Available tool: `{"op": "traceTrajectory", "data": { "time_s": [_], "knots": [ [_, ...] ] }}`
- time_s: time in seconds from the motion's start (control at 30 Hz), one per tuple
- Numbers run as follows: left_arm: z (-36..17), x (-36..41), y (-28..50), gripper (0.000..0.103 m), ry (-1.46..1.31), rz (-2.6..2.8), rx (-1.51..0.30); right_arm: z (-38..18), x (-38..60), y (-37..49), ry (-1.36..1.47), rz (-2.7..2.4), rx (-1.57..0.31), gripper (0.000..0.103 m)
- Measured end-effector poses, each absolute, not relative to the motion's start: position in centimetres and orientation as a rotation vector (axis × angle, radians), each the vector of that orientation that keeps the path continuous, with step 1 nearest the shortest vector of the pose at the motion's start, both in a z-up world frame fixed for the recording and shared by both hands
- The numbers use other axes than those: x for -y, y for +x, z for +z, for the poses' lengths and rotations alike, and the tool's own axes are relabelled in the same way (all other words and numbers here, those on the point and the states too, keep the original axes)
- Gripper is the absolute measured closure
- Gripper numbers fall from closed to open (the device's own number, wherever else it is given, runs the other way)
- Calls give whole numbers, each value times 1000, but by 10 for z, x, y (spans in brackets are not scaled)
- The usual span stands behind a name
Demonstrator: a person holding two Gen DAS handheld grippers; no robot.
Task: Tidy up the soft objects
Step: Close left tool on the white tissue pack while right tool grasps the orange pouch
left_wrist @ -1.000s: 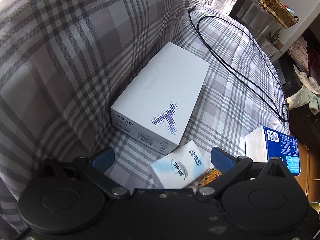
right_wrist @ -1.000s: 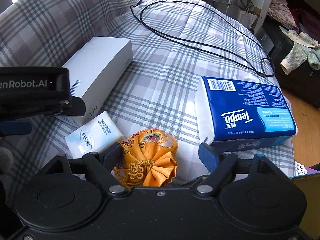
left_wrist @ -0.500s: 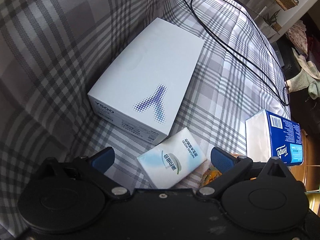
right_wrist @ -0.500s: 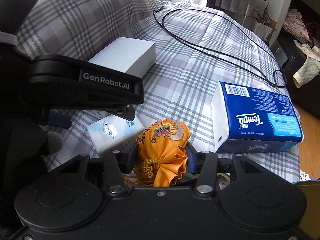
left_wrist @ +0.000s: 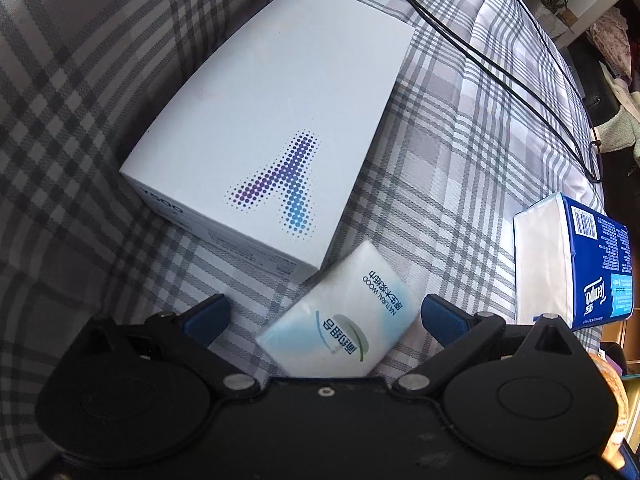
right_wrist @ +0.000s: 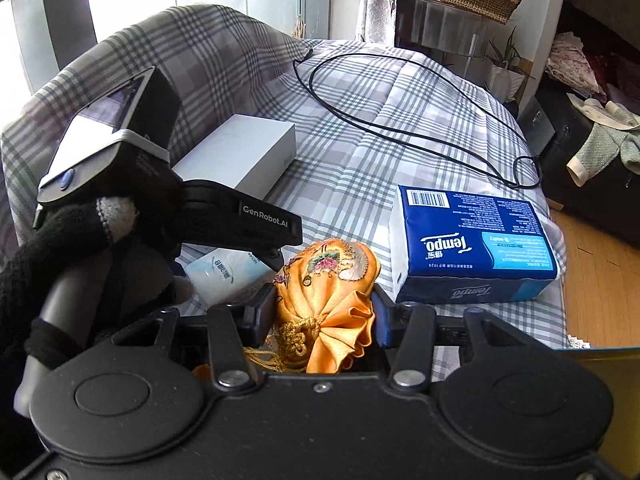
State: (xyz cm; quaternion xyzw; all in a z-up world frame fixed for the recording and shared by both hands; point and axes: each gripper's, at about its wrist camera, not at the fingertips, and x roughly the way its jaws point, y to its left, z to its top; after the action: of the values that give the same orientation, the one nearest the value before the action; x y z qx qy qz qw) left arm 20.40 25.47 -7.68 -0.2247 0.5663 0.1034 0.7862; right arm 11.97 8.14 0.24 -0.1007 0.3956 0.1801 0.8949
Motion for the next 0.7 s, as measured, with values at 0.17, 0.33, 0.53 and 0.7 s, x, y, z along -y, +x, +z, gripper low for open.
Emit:
{"op": "traceTrajectory", "data": {
  "time_s": [0.17,0.33,0.53,0.7],
  "knots": [
    [-76,-256,207,0,-491,219,-1204,13,-71,108,-207,368,-790,55],
    [-78,-261,210,0,-518,227,-1204,16,-59,102,-175,353,-782,55],
    [-78,-246,215,1,-414,207,-1211,16,-52,101,-154,346,-784,55],
    [-77,-232,216,24,-329,200,-1206,16,-49,99,-139,342,-784,55]
  ]
}}
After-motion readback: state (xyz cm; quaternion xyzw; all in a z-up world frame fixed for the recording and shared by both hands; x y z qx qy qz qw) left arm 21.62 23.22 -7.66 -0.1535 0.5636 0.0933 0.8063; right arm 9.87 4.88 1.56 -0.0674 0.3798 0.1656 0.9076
